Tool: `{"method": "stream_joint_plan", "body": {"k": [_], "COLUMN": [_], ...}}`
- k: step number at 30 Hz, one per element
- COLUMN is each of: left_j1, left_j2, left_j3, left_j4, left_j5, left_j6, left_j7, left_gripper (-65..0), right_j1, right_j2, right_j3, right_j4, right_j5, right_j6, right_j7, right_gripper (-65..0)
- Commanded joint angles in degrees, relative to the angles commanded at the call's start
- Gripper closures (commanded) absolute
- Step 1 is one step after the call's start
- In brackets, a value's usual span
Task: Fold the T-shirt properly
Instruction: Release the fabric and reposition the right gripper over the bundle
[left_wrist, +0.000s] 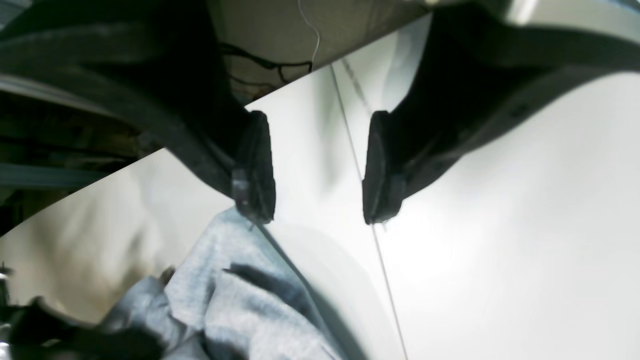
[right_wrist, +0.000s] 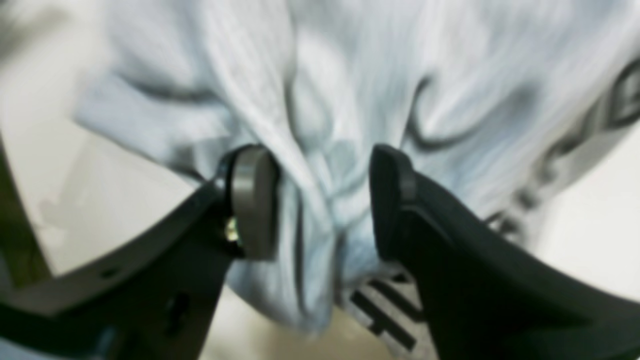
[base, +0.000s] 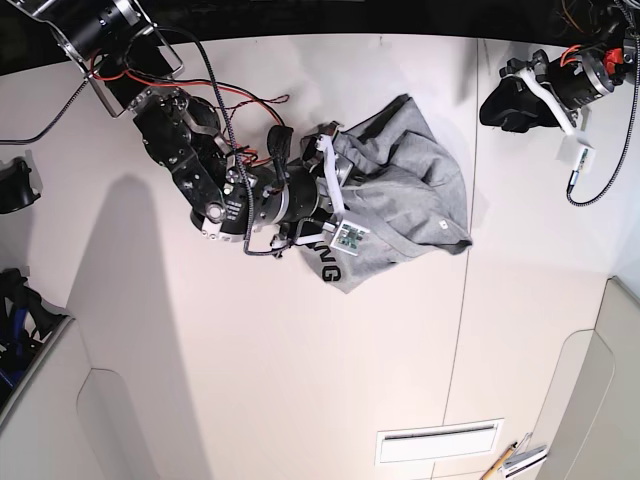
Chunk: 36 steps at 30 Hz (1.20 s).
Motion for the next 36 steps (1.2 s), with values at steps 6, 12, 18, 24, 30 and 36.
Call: {"method": "stream_joint_plan", "body": {"k": [6, 12, 18, 24, 30, 36], "left_j1": [0.00, 0.00, 0.00, 0.00, 0.00, 0.00], "left_j2": [0.00, 0.00, 0.00, 0.02, 0.02, 0.02], "left_j3": [0.00, -1.05, -6.60, -8.61, -8.61, -8.61], "left_j4": [0.00, 0.00, 0.00, 0.00, 0.00, 0.00], "left_j5": [0.00, 0.46, 0.39, 0.11, -0.66, -0.70], "left_j6": [0.00, 0.00, 0.00, 0.00, 0.00, 0.00], "left_j7": [0.63, 1.44, 1.44, 1.44, 1.25, 1.25], "left_gripper": [-31.9, -31.9, -31.9, -31.9, -31.9, -31.9], "right_j1": [-0.17, -7.72, -15.30, -16.00, -16.00, -15.67], "right_j2": [-0.07, -0.04, -0.04, -0.04, -0.04, -0.04], "right_j3": [1.38, 1.38, 1.33, 0.46, 0.46, 0.48], "right_j4": [7.56, 14.08, 20.39, 19.80, 14.10, 11.34], "right_j5": [7.43, 7.74, 2.34, -7.41, -8.33, -10.84], "right_j6": [0.02, 0.04, 0.07, 0.00, 0.00, -0.46], "right_j7": [-3.56, -4.50, -4.52, 0.50, 2.95, 4.39], "right_gripper": [-29.9, -29.9, -29.9, -29.9, -43.0, -45.2]}}
